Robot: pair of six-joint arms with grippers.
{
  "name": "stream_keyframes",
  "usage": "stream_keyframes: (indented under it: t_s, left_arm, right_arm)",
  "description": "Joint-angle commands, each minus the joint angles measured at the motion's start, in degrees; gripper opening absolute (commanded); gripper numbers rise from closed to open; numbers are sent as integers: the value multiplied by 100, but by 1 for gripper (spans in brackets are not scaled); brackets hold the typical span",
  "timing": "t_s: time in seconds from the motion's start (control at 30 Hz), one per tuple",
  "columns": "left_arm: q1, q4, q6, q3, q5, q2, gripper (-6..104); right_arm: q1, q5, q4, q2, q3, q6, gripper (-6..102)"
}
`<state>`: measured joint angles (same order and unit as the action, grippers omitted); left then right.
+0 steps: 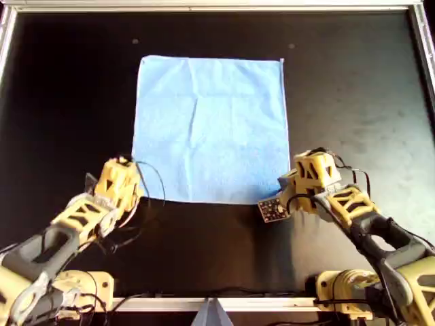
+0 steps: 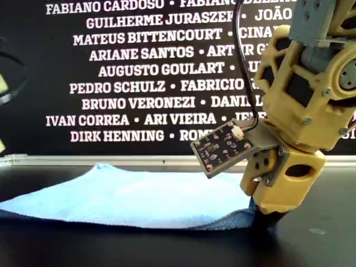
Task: Fold a cloth
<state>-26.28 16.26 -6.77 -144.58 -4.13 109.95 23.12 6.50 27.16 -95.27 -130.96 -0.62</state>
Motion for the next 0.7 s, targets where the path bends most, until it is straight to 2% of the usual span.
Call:
stream_keyframes:
  t_s: [0.0, 0.37, 0.47, 0.67]
  left_arm:
    - [-141, -70, 18, -220, -9, 677, -1]
    - [-141, -79, 9, -202, -9, 668, -1]
    - [-79, -158, 9, -141, -88, 668, -1]
    - [-53, -167, 18, 492, -105, 659, -1]
  right_arm:
    - [-18, -35, -97, -299, 26, 18, -2]
    - [-26, -53, -97, -299, 105, 18, -2]
    - [-35, -62, -105, -299, 202, 18, -2]
    - [-264, -62, -193, -299, 580, 0, -2]
